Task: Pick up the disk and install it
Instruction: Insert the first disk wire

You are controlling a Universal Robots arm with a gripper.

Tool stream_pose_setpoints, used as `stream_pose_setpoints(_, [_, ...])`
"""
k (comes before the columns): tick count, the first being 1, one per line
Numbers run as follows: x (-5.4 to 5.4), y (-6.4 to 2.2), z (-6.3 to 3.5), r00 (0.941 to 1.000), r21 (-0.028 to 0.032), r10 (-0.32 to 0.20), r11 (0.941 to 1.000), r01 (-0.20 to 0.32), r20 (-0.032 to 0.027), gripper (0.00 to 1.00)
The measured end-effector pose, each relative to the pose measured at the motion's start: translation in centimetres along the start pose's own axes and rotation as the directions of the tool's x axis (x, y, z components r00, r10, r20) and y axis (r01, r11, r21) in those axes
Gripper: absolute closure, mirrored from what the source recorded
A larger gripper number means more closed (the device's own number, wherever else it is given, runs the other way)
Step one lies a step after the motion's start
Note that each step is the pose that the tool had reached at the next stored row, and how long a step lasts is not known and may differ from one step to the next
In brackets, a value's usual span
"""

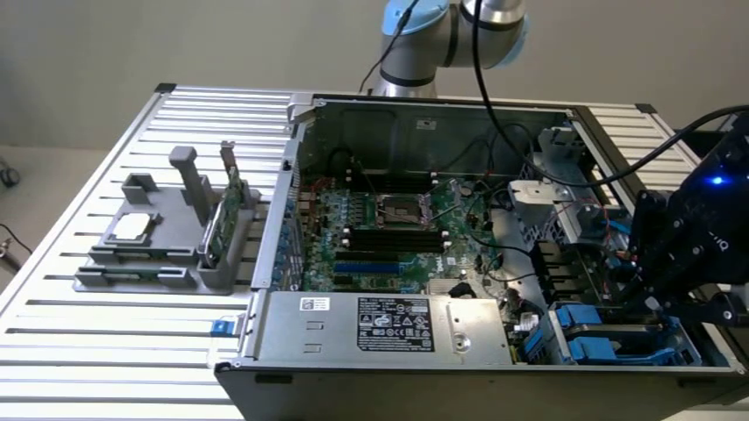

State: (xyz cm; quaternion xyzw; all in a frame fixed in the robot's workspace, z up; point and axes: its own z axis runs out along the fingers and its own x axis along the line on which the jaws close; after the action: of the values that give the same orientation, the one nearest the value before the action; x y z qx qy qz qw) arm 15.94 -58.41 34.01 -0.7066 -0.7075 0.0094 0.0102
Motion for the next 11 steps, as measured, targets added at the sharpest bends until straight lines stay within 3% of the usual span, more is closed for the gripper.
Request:
stream_pose_setpoints(4, [0.06, 0.06, 0.03, 1.0, 0.0049, 0.008, 1.0, -0.008, 0.004, 0.83])
stream_pose_setpoints(11, [0.09, 0.25, 0.08, 0.9999, 0.0104, 0.011, 0.9999, -0.011, 0.0045, 0.83])
